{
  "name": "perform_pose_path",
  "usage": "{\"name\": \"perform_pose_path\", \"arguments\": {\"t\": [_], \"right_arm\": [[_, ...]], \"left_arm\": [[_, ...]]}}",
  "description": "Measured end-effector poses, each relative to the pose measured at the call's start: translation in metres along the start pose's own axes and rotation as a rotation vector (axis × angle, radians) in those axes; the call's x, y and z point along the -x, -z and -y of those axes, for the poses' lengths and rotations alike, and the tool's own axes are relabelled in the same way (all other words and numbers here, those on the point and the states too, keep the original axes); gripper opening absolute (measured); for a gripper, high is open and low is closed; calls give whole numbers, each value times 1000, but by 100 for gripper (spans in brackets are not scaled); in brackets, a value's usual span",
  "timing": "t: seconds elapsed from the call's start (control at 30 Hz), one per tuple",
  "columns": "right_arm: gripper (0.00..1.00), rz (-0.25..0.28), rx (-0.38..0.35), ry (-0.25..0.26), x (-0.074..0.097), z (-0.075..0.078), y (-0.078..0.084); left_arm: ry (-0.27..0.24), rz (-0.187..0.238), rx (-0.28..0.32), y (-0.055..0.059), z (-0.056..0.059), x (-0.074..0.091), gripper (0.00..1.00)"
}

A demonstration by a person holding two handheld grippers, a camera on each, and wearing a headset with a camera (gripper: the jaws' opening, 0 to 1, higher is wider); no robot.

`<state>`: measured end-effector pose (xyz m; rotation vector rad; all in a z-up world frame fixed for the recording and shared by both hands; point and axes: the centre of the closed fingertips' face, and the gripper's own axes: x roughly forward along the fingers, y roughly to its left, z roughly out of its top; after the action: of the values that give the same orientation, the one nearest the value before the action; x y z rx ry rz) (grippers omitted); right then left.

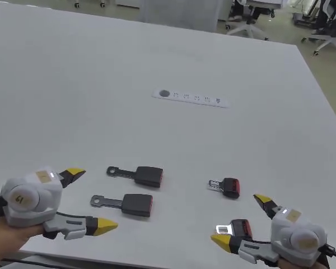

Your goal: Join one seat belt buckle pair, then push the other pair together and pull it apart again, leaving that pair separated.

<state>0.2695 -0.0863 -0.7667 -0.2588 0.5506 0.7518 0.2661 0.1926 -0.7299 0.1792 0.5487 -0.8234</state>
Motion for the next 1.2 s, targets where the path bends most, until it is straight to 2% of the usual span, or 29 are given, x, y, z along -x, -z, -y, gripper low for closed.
{"name": "perform_pose_path", "arguments": {"t": [0.33,0.47,0.63,0.8,0.93,1.2], "right_arm": [[95,-30,15,-20,-2,0,7],[94,-45,16,-36,-4,1,11],[91,-81,64,-69,-6,-1,18],[90,-91,57,-96,-9,0,21],[90,-118,71,-127,-12,0,28],[89,-173,111,-226,-14,-2,39]], "left_arm": [[24,-20,-32,-1,-1,-8,96],[37,-32,-41,1,-1,-13,96],[58,-49,-51,6,0,-18,96],[76,-64,-54,9,0,-24,95],[94,-83,-68,14,0,-29,95],[142,-114,-110,20,2,-45,91]]}}
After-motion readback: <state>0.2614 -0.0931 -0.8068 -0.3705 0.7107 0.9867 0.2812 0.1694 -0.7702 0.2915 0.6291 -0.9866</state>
